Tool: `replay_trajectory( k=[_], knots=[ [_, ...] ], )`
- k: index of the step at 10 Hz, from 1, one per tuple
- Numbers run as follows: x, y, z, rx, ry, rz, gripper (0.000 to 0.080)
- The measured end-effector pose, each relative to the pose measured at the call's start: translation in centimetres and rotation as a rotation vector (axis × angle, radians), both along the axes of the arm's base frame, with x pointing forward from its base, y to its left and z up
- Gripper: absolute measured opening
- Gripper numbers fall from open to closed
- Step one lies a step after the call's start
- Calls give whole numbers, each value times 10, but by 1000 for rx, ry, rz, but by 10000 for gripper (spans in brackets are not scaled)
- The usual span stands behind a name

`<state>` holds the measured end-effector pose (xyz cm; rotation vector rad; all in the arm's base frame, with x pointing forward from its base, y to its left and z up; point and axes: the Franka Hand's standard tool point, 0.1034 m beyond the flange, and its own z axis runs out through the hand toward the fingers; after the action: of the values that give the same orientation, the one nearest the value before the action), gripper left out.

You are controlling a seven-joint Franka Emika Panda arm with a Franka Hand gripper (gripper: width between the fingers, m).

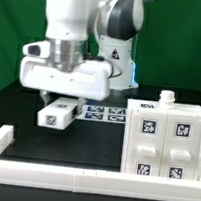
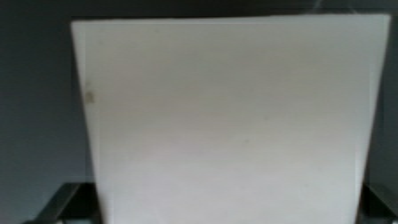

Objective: Assemble cabinet

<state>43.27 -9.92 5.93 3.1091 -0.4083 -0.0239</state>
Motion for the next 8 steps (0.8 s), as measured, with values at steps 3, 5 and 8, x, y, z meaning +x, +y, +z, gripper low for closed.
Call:
replay_trajectory(
  k=[3,5,8],
  knots=[
    [26,35,33,36,-6,-11,566],
    [47,54,56,63,22,-62,566],
    [63,74,72,60,62,-109,566]
  ],
)
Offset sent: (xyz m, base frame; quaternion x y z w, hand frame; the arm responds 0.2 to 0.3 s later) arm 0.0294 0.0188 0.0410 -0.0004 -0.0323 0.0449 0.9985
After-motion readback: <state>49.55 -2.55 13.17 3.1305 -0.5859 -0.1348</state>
